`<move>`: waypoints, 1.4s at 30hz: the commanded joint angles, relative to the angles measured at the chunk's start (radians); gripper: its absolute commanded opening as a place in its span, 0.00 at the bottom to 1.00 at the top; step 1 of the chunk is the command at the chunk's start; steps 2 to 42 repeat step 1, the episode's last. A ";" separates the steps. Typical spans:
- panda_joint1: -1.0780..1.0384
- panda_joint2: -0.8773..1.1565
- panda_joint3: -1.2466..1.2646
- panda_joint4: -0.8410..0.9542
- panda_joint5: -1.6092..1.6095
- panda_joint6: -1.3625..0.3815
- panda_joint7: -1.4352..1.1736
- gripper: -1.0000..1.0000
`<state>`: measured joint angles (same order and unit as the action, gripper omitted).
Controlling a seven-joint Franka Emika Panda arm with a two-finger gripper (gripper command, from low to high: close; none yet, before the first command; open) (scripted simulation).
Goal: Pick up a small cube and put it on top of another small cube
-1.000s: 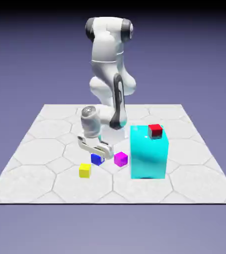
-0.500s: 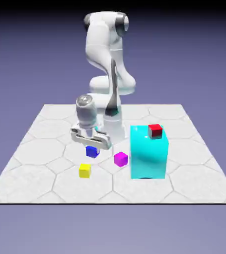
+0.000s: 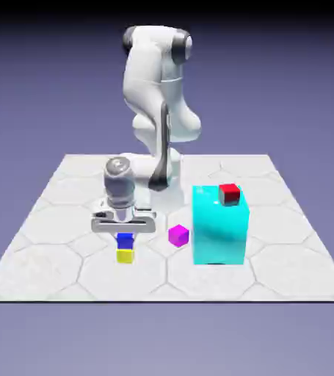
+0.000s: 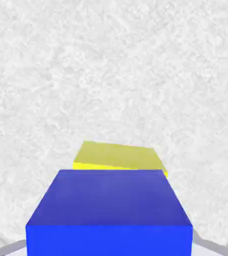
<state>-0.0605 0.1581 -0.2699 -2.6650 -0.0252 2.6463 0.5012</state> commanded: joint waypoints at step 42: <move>0.006 -0.036 -0.007 0.005 -0.014 -0.040 0.010 1.00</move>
